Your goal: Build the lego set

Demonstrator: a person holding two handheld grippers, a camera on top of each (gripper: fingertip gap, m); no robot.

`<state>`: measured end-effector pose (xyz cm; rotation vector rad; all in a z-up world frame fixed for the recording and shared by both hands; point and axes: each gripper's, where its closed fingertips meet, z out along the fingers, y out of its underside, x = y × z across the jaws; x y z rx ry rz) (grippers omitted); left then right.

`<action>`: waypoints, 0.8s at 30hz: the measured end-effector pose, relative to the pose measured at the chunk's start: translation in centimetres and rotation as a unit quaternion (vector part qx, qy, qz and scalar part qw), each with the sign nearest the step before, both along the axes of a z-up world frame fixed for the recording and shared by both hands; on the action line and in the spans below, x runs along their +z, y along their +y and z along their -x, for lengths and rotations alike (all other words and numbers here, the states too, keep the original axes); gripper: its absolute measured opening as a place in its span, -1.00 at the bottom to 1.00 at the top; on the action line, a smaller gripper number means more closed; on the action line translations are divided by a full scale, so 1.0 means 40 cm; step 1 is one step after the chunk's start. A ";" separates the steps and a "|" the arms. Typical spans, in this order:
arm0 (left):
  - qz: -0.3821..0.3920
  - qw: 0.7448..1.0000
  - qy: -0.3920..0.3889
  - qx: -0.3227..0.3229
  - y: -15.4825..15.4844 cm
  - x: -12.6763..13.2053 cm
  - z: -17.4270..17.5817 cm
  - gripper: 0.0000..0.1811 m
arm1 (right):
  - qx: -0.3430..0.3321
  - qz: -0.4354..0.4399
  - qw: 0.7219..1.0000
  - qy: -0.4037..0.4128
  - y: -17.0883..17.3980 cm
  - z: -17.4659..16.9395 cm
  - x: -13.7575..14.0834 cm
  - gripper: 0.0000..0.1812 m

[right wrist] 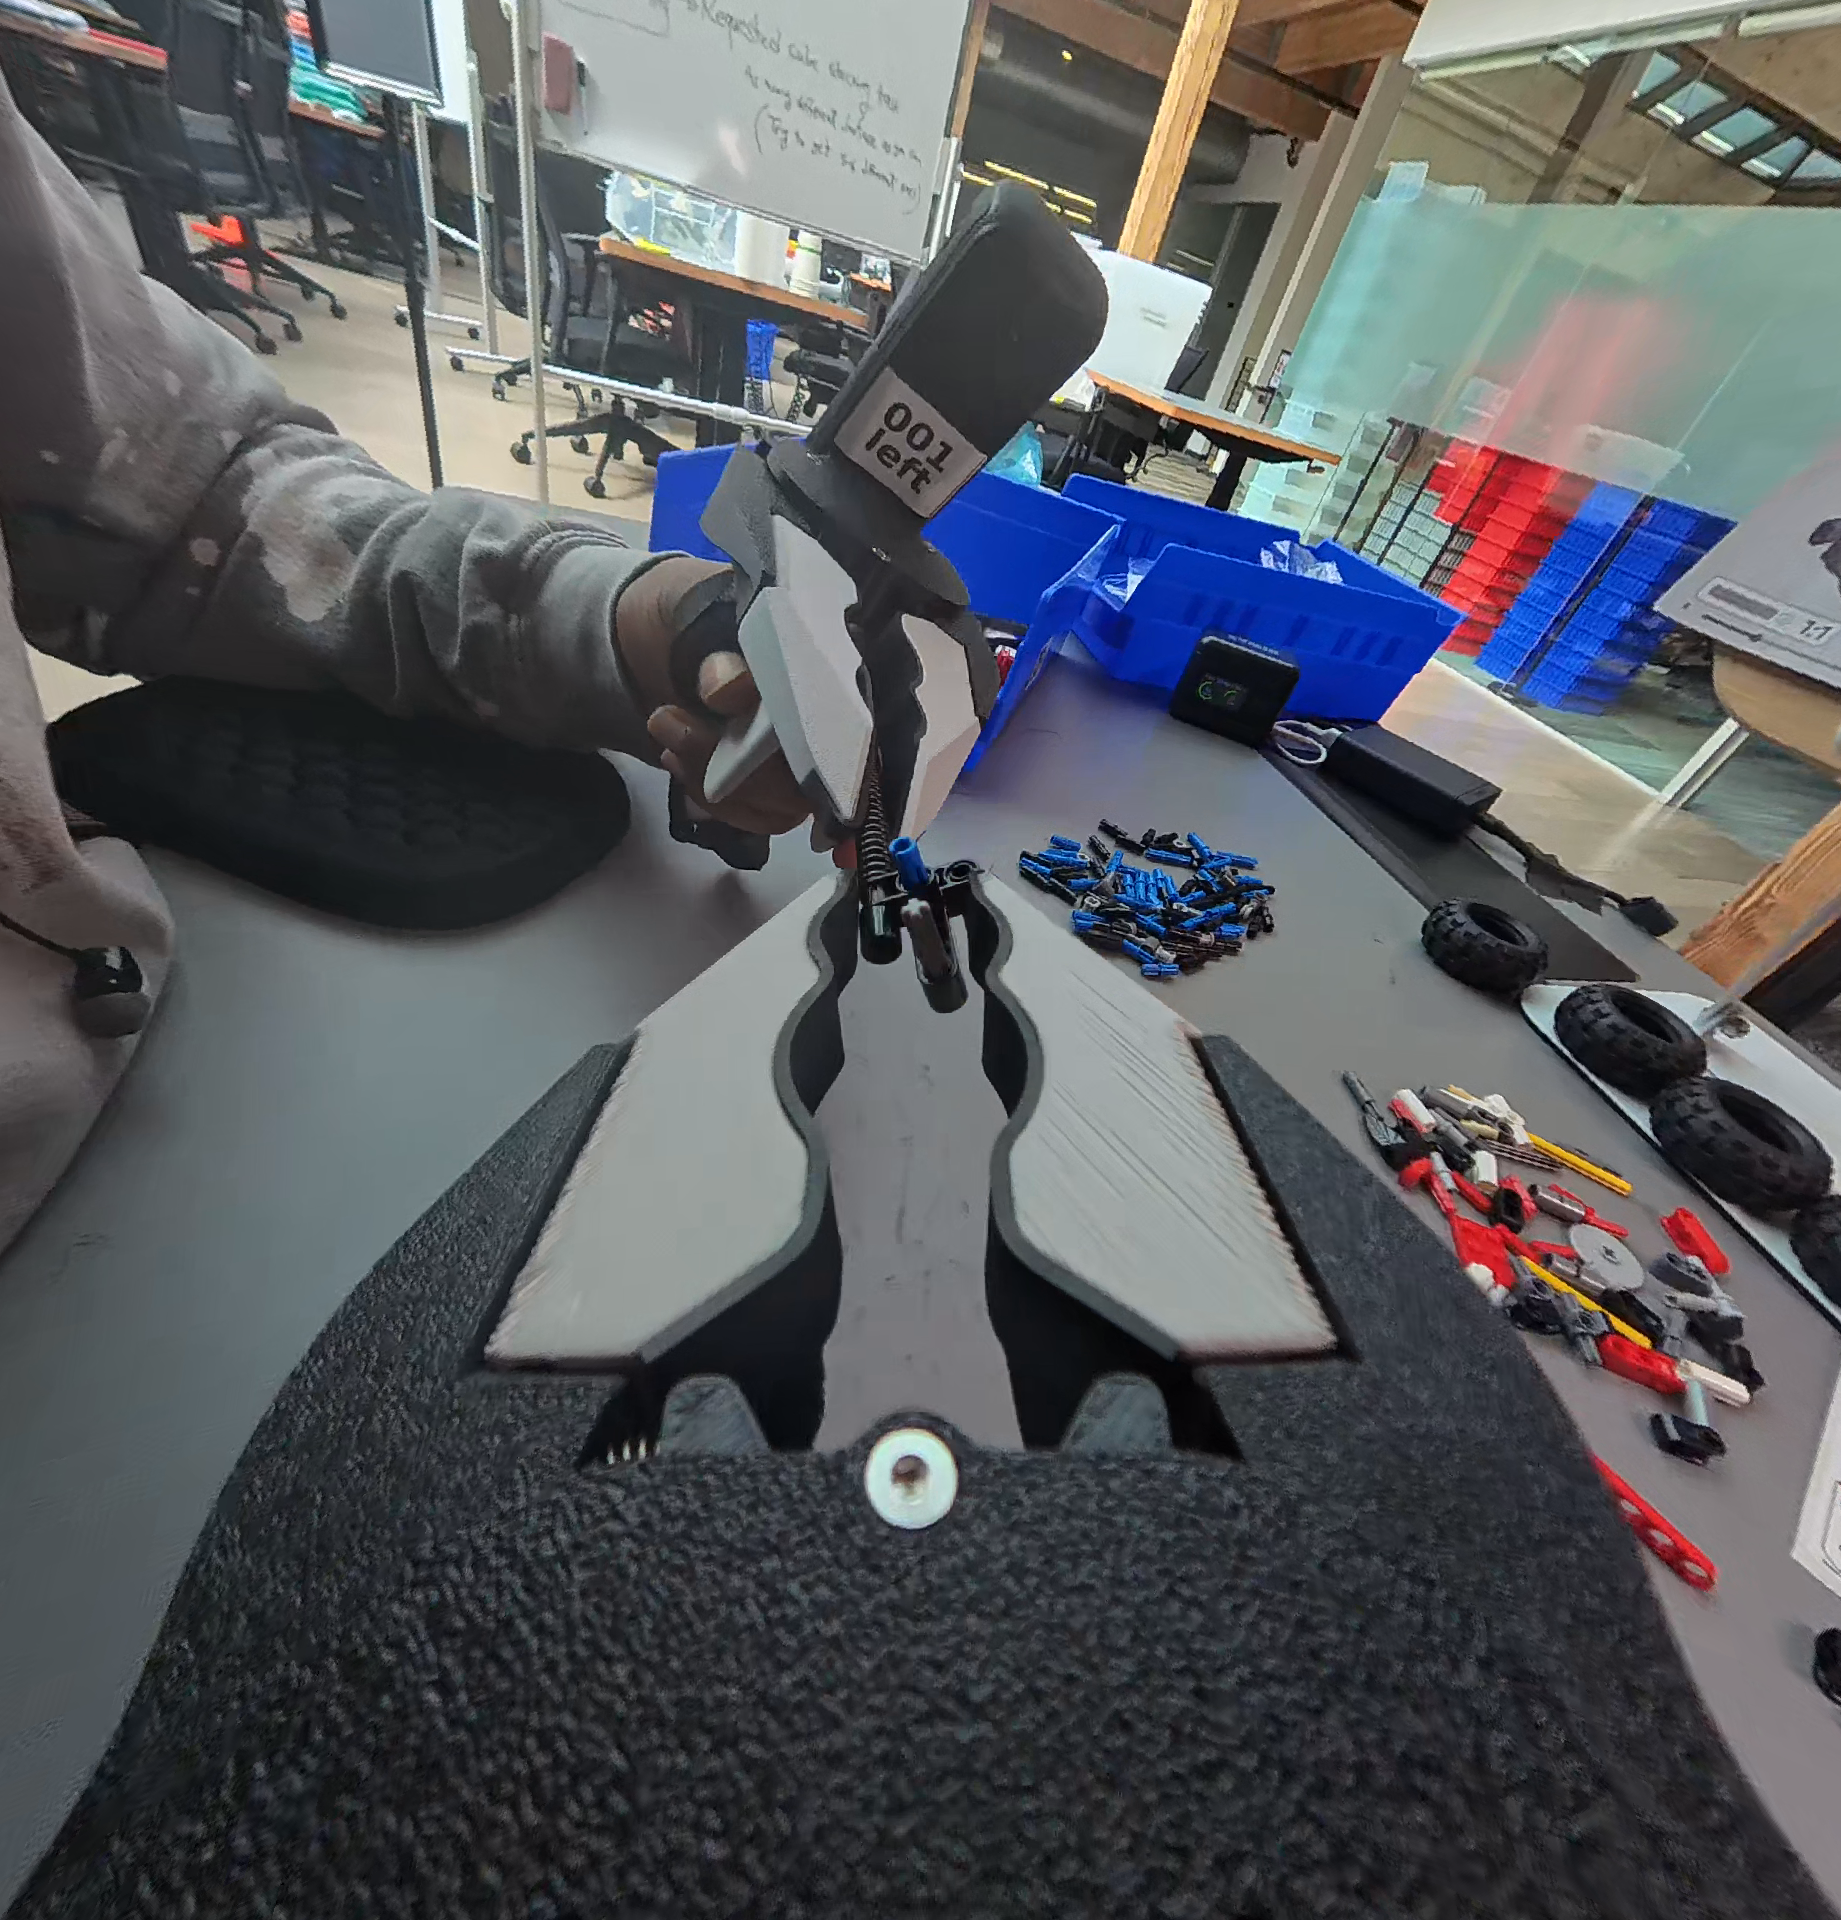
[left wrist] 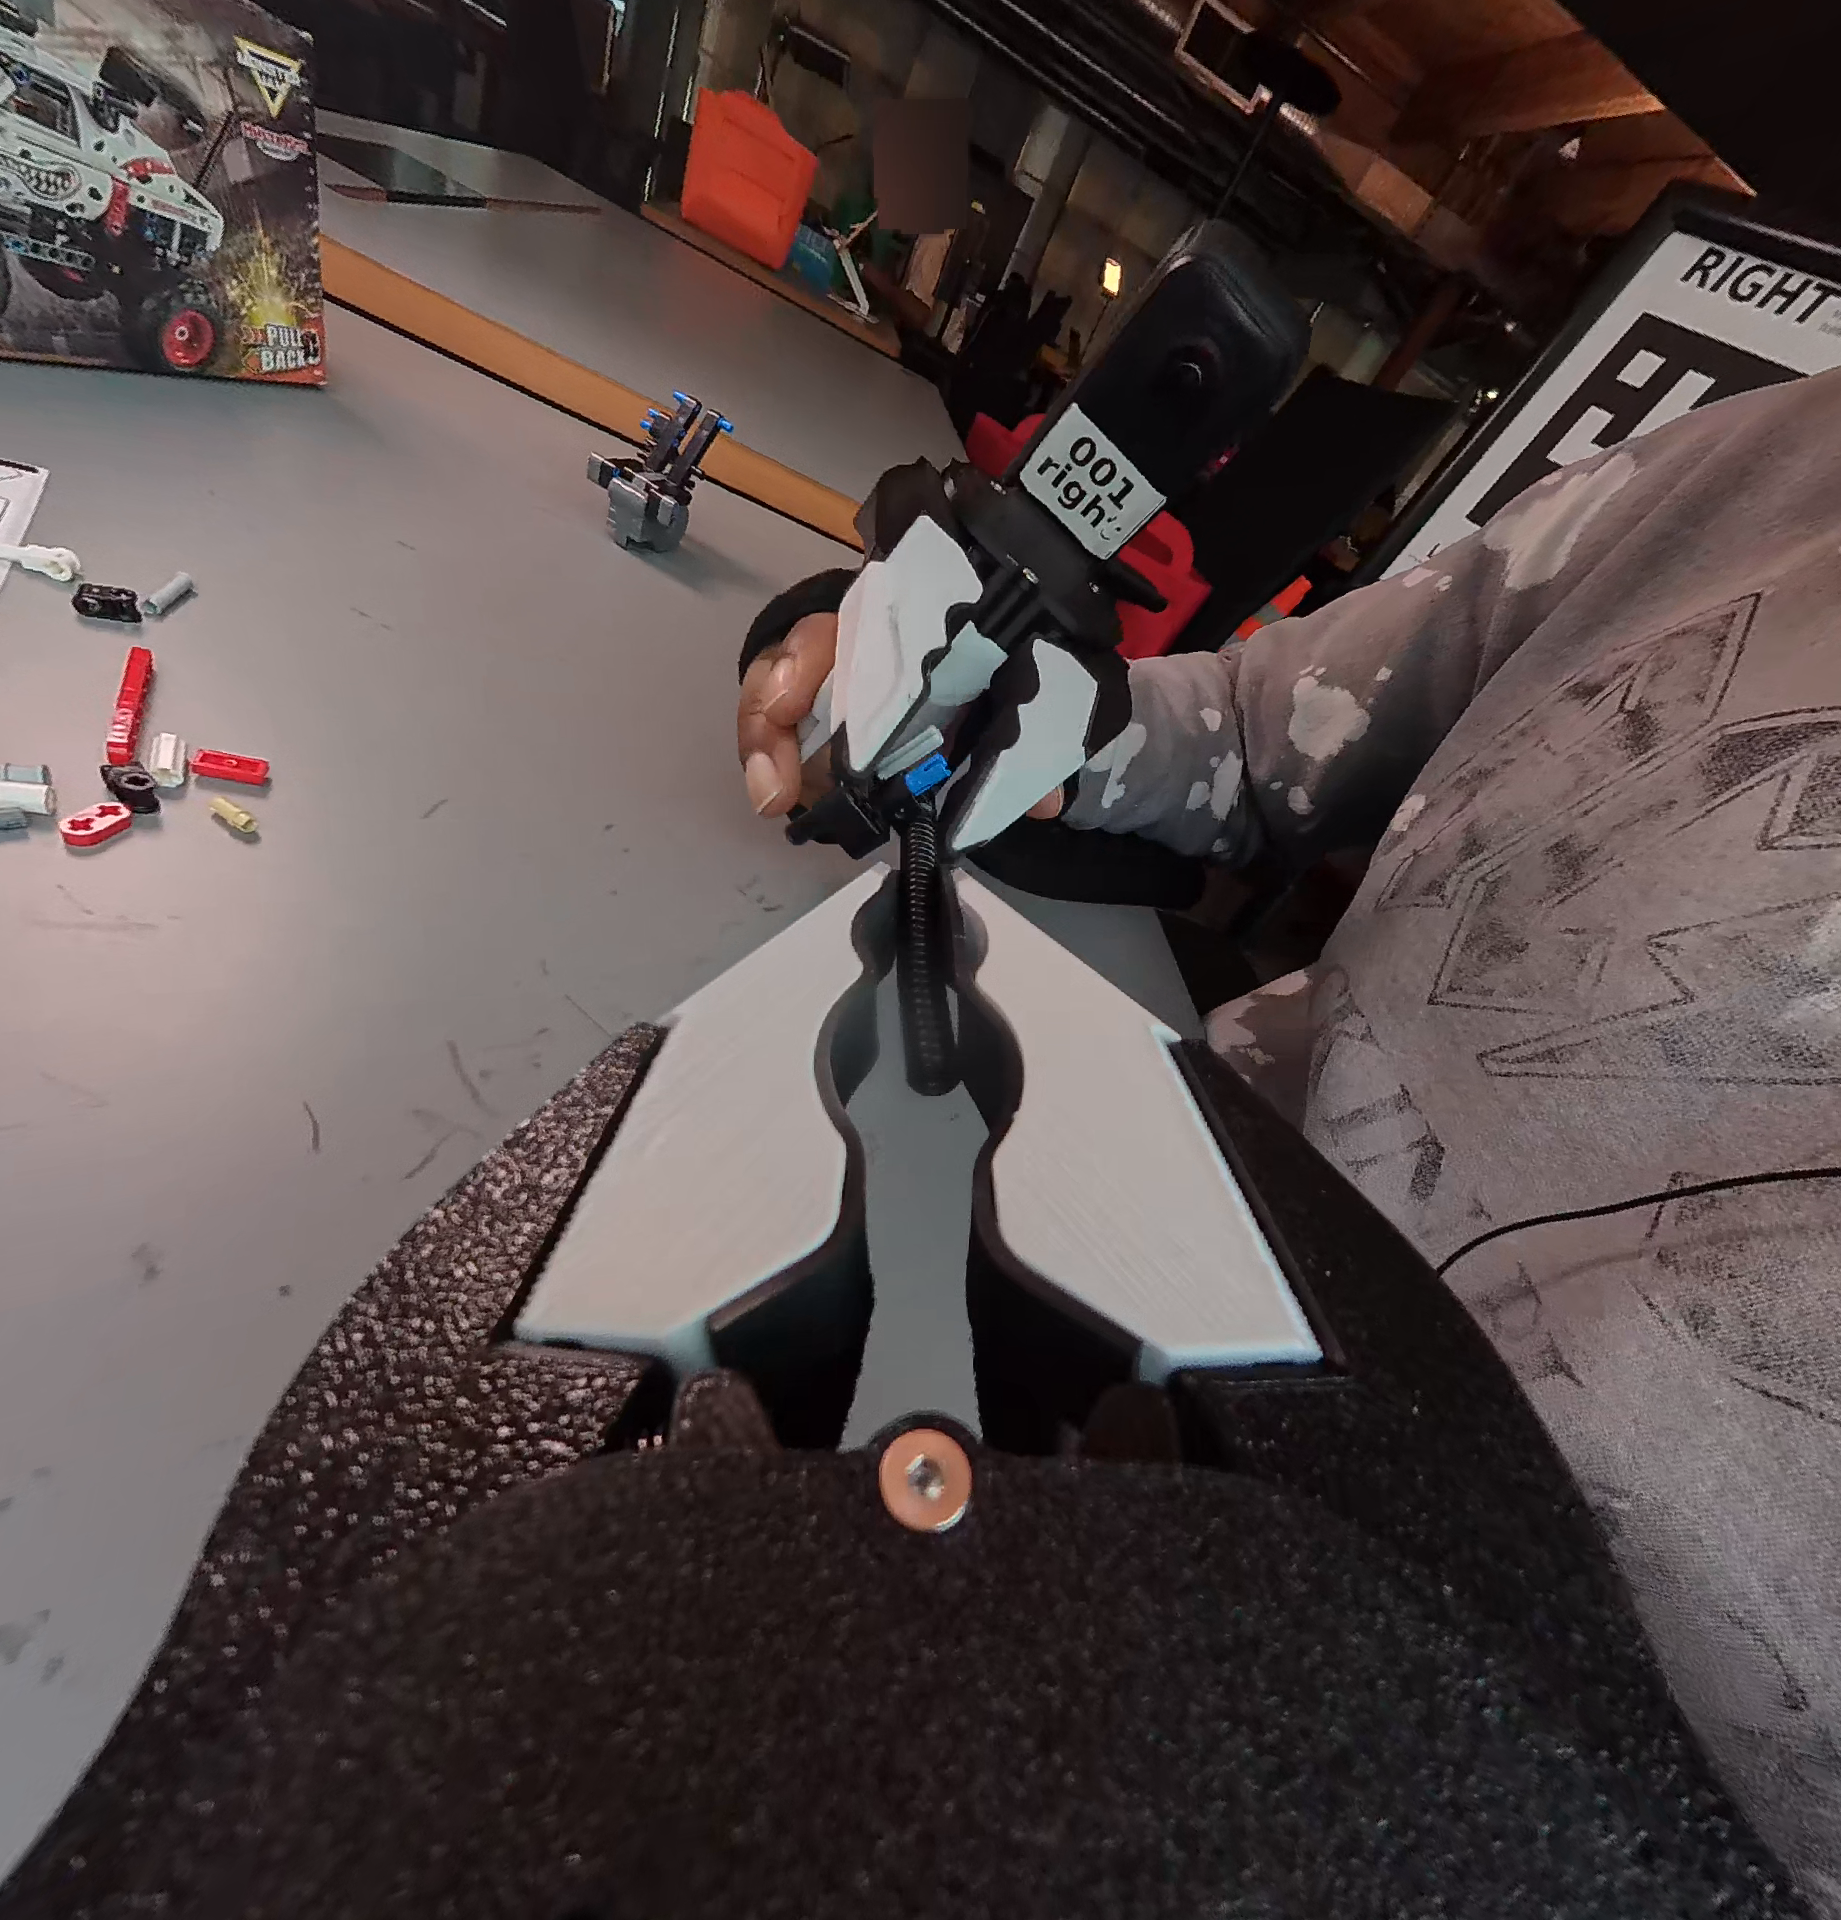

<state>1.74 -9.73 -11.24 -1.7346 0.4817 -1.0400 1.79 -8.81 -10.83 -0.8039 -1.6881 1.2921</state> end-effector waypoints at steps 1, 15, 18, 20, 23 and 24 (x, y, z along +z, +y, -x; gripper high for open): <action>-0.001 1.000 0.002 0.002 0.002 -0.004 0.001 -0.93 | -0.003 -0.009 1.000 -0.004 0.003 0.001 -0.006 -0.80; -0.013 0.999 0.033 0.033 0.015 -0.019 0.023 -0.89 | -0.027 -0.069 0.997 0.006 0.023 -0.002 -0.020 -0.83; -0.015 0.998 0.042 0.042 0.018 -0.021 0.026 -0.89 | -0.031 -0.070 0.997 0.010 0.026 -0.002 -0.016 -0.82; -0.018 0.998 0.048 0.045 0.019 -0.023 0.026 -0.89 | -0.032 -0.072 0.997 0.011 0.026 -0.003 -0.014 -0.83; -0.019 0.997 0.057 0.052 0.022 -0.027 0.029 -0.86 | -0.034 -0.066 0.997 0.015 0.030 -0.004 -0.009 -0.83; -0.020 0.997 0.059 0.054 0.023 -0.028 0.030 -0.85 | -0.036 -0.063 0.997 0.016 0.032 -0.004 -0.006 -0.83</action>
